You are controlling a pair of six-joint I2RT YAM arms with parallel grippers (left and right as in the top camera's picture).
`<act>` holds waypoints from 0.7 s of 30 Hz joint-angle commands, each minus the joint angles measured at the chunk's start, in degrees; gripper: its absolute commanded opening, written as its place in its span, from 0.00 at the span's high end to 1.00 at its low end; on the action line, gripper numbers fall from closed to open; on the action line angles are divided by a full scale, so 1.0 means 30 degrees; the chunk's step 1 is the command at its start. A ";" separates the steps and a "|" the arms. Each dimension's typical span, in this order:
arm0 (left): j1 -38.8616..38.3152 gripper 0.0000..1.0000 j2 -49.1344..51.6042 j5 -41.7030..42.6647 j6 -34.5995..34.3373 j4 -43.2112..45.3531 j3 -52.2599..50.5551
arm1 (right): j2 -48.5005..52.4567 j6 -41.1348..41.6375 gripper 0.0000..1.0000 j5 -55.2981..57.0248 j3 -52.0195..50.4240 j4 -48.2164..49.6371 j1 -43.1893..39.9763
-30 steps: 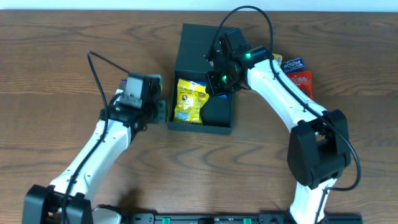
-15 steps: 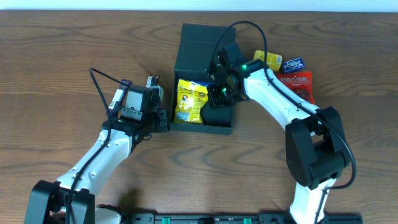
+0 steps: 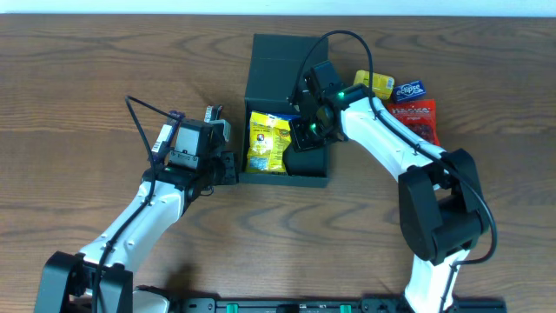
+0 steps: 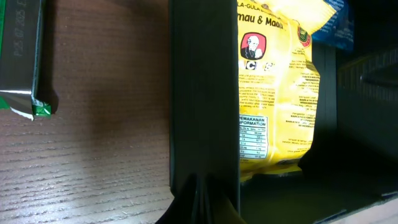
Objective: Pack container
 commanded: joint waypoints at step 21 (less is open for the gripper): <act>0.0022 0.94 0.0095 0.0466 -0.0080 0.0029 -0.0080 | 0.1144 0.0852 0.99 -0.0087 0.0743 0.0109 0.1355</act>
